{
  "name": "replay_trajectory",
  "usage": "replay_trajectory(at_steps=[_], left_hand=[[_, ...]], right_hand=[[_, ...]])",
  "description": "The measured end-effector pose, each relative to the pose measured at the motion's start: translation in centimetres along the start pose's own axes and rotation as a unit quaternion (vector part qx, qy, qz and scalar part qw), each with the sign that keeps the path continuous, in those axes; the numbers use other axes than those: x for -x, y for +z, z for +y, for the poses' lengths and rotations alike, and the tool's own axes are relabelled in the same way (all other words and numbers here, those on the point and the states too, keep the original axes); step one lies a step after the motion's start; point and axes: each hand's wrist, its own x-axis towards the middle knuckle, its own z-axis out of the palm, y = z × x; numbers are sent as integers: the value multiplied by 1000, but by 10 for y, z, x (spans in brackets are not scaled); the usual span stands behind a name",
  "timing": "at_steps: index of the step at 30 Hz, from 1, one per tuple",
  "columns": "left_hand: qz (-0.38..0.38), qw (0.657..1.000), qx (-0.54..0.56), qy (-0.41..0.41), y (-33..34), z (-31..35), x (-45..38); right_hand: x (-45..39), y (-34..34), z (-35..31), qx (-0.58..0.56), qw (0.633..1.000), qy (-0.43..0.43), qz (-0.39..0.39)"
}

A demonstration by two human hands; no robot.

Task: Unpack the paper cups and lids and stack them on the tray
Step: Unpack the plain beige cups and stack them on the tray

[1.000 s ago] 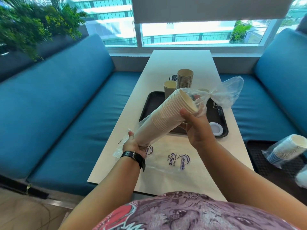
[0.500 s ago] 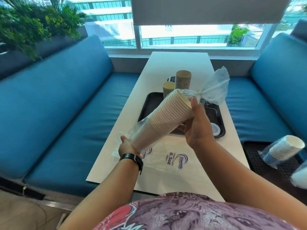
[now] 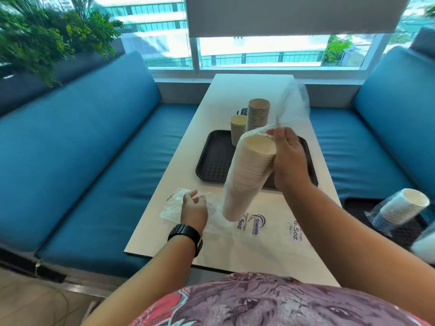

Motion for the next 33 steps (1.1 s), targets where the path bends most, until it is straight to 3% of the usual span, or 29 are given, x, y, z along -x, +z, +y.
replay_trajectory(at_steps=[4,7,9,14,18,21,23,25,29,33], left_hand=[[-53,984,7,169,3,40,29],[-132,958,-11,256,9,77,47],[-131,950,-77,272,14,93,47],[-30,940,-171,294,19,111,33],[-99,932,-190,293,18,112,29],[-63,929,-202,304,23,106,23],[-56,956,-133,255,23,106,17],[-94,985,-13,146,23,106,11],[-193,965,153,-92,23,98,-1],[-183,967,138,-108,26,71,-13]], right_hand=[[19,-3,22,87,992,-19,-85],[24,-3,26,73,994,-11,-86],[24,-3,22,75,995,-7,-73],[16,-4,16,108,990,32,-83],[13,-2,12,106,990,37,-89],[10,2,12,118,988,35,-94],[8,4,11,118,985,65,-112],[2,5,13,81,975,149,-145],[-2,11,26,61,943,280,-170],[3,10,46,113,935,283,-183]])
